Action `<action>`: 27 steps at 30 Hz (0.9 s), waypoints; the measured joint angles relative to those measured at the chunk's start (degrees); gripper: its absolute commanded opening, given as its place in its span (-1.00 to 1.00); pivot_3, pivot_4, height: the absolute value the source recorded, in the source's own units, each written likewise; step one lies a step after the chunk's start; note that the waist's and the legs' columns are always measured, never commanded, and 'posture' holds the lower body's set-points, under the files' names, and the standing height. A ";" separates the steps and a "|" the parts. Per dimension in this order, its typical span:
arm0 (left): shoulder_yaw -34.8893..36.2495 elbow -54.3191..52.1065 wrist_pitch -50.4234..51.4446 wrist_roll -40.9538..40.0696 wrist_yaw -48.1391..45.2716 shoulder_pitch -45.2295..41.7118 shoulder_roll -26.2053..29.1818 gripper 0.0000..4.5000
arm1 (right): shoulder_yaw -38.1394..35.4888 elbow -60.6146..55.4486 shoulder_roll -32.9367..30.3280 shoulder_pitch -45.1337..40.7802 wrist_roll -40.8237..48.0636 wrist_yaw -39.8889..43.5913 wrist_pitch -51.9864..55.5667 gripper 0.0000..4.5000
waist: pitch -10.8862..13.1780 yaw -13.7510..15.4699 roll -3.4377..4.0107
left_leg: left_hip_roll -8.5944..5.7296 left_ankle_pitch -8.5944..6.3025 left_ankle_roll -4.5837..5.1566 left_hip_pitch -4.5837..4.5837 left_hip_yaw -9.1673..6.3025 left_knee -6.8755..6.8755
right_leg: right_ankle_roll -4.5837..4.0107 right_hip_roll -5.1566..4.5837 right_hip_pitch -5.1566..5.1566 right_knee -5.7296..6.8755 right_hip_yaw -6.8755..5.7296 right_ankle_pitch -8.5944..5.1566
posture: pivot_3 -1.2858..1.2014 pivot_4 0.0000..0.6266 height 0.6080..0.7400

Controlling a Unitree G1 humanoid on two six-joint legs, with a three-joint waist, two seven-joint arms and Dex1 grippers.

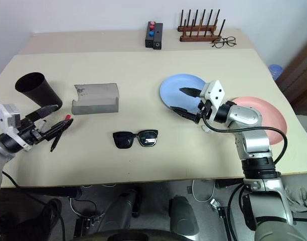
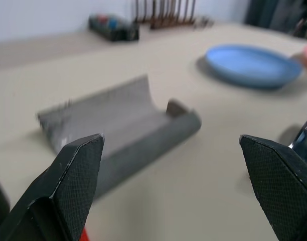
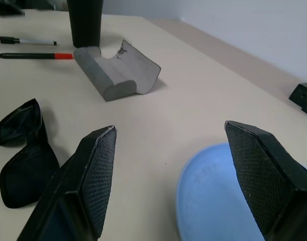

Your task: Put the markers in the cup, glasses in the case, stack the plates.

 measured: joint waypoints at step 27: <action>6.17 8.46 27.94 6.54 20.13 -3.30 11.01 1.00 | 11.20 -17.40 10.96 -0.45 7.95 -5.10 21.39 0.55 | -0.04 0.15 -0.06 | -0.02 -0.11 -0.18 -0.05 -0.01 -0.06 | -0.06 -0.05 -0.18 0.00 0.05 -0.02 | 0.03 -0.52 0.92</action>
